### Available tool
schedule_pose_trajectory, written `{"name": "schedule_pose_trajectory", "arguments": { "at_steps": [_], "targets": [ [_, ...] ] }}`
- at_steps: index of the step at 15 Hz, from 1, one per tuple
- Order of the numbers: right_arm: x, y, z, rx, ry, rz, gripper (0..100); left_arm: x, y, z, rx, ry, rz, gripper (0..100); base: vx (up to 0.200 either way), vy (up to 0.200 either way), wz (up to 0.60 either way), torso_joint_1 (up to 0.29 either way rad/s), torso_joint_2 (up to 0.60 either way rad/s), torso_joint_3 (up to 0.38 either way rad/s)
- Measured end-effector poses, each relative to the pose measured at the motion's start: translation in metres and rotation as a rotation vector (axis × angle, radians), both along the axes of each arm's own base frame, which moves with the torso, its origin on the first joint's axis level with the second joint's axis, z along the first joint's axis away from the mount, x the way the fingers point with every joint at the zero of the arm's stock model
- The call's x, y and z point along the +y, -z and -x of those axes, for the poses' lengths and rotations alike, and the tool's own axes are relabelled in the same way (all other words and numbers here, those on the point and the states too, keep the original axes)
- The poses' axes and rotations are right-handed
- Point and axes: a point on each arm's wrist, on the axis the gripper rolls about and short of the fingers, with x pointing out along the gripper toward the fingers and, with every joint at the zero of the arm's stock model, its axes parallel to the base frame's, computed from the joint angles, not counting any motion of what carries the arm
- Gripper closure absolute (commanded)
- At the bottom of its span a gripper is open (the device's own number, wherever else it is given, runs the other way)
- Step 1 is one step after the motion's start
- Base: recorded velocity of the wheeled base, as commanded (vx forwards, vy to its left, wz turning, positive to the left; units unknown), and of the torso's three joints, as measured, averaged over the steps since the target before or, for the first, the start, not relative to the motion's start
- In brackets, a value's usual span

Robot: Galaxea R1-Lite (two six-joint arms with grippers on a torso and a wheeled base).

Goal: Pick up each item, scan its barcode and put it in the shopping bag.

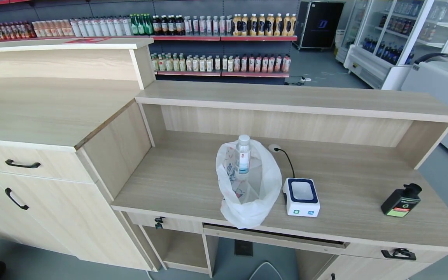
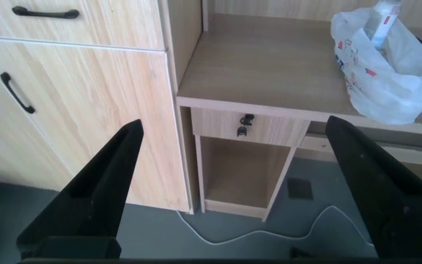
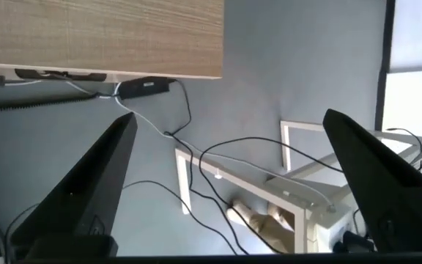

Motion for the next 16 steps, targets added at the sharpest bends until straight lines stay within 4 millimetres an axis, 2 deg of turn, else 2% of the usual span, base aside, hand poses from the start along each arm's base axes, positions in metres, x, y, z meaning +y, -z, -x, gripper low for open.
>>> {"name": "schedule_pose_trajectory", "arguments": {
  "at_steps": [4, 7, 10, 16],
  "targets": [
    [-0.023, 0.000, -0.026, -0.067, -0.072, -0.007, 0, 0.000, 0.000, 0.000, 0.000, 0.000, 0.000, 0, 0.000, 0.000, 0.00, 0.000, 0.00, 0.000],
    [-0.034, 0.011, -0.040, -0.080, -0.132, -0.048, 0, 0.000, 0.000, 0.000, 0.000, 0.000, 0.000, 0, 0.000, 0.000, 0.00, 0.000, 0.00, 0.000],
    [-0.037, 0.022, -0.053, -0.108, -0.240, -0.111, 0, 0.000, 0.000, 0.000, 0.000, 0.000, 0.000, 0, 0.000, 0.000, 0.00, 0.000, 0.00, 0.000],
    [-0.040, 0.036, -0.071, -0.091, -0.384, -0.099, 0, 0.000, 0.000, 0.000, 0.000, 0.000, 0.000, 0, 0.000, 0.000, 0.00, 0.000, 0.00, 0.000]
  ]
}}
